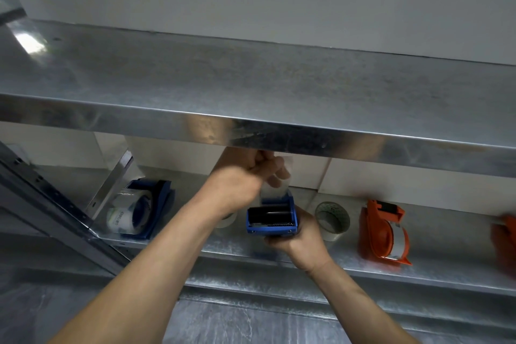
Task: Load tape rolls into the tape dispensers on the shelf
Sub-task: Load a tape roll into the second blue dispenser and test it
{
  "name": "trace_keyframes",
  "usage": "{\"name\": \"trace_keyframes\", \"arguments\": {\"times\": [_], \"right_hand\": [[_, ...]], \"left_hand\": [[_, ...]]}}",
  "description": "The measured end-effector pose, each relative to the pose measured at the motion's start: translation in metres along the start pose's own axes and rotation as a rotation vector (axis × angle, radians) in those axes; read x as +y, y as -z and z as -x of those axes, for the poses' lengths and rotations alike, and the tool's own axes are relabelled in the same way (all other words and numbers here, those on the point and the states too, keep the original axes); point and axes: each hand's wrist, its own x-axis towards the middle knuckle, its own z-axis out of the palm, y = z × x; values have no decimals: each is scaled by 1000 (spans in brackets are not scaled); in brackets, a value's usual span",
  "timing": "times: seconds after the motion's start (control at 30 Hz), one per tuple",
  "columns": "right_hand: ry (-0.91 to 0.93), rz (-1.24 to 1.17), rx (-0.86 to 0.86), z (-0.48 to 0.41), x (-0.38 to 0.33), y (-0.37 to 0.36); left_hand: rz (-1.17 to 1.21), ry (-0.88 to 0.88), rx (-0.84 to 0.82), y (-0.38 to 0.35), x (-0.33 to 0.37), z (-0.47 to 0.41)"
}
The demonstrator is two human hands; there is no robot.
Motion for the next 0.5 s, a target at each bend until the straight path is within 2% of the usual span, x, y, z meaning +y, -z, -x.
{"name": "trace_keyframes", "arguments": {"times": [0.13,0.3,0.5], "right_hand": [[0,-7,-23,-1,-6,0],[-8,-29,-4,-7,-12,-3],[-8,-106,1,-6,-14,2]], "left_hand": [[20,-2,68,9,-1,-3],[71,-47,9,-3,7,7],[163,-52,23,4,1,8]]}}
